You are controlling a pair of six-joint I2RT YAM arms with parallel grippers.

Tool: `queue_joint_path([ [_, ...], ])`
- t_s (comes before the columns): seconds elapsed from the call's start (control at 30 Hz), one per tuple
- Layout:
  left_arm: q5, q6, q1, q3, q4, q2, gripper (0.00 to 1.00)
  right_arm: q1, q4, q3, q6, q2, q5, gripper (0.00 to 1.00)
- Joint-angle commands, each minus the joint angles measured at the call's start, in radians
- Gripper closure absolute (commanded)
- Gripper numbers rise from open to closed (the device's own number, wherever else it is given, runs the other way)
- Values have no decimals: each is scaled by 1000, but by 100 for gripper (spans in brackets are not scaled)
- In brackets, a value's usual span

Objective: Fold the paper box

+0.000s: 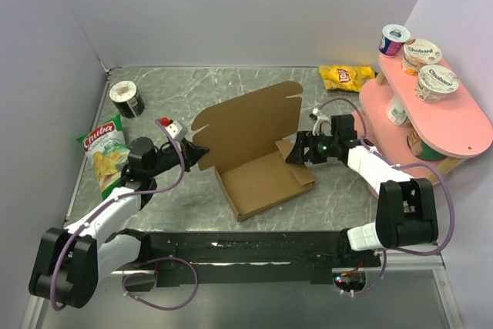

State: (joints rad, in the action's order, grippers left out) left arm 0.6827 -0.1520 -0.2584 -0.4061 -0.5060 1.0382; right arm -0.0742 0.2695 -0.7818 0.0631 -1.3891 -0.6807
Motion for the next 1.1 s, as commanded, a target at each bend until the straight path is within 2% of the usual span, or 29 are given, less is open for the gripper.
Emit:
queue_joint_path([
  [0.0, 0, 14, 4, -40, -42, -9, 99, -39, 54, 6, 15, -11, 73, 14],
  [0.13, -8, 23, 4, -40, -37, -10, 99, -91, 79, -30, 27, -50, 135, 17],
  [0.37, -20, 25, 4, -36, -37, -24, 99, -133, 115, -57, 66, -109, 205, 44],
  [0.53, -21, 23, 2, -36, -39, -24, 99, -160, 135, -74, 84, -134, 248, 54],
  [0.6, -21, 25, 2, -36, -35, -21, 99, -179, 139, -77, 80, -139, 244, 52],
  [0.63, -23, 25, 2, -36, -35, -21, 99, -187, 137, -77, 80, -134, 237, 48],
  [0.67, -28, 26, 2, -36, -32, -20, 99, -188, 137, -79, 80, -128, 228, 37],
  [0.77, -34, 32, 2, -39, -22, -21, 99, -193, 139, -80, 84, -93, 190, 22],
  [0.93, -25, 31, 2, -34, -22, -26, 99, -159, 140, -91, 87, -28, 126, 14],
  [1.07, -25, 29, 1, -33, -23, -29, 99, -69, 132, -82, 76, 1, 24, 13],
])
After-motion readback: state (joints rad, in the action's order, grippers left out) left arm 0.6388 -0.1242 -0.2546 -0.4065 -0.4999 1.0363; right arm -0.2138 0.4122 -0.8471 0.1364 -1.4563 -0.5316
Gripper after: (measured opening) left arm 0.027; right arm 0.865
